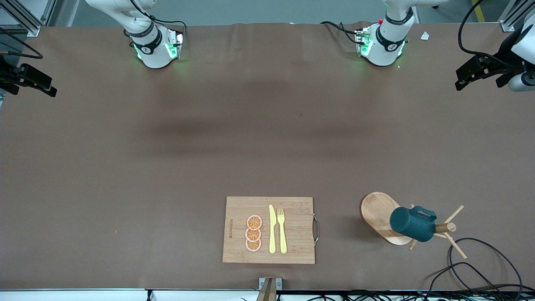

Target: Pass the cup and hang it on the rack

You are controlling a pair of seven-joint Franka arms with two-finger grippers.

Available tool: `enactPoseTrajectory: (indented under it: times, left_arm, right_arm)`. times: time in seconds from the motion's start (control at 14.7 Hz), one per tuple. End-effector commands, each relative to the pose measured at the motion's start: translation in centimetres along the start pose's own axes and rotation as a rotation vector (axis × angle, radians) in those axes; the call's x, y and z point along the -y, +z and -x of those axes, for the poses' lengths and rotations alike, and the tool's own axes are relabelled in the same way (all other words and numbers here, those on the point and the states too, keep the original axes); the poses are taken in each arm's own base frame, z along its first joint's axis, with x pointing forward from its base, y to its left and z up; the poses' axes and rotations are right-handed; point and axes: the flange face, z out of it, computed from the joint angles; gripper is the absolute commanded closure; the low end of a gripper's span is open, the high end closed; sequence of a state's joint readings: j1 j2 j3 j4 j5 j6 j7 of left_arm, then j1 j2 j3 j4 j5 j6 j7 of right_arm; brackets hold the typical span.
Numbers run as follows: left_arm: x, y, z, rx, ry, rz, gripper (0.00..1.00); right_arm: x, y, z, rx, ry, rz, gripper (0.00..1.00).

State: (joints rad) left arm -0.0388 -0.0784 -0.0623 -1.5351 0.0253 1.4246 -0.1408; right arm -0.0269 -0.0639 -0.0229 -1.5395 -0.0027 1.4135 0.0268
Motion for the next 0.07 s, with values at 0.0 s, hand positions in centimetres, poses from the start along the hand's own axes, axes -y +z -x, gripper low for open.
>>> enactPoseTrajectory:
  times: [0.0]
  left_arm:
    - [0.36, -0.12, 0.4, 0.004, 0.002, 0.012, 0.0]
  right_arm:
    - [-0.13, -0.09, 0.65, 0.0, -0.008, -0.014, 0.0]
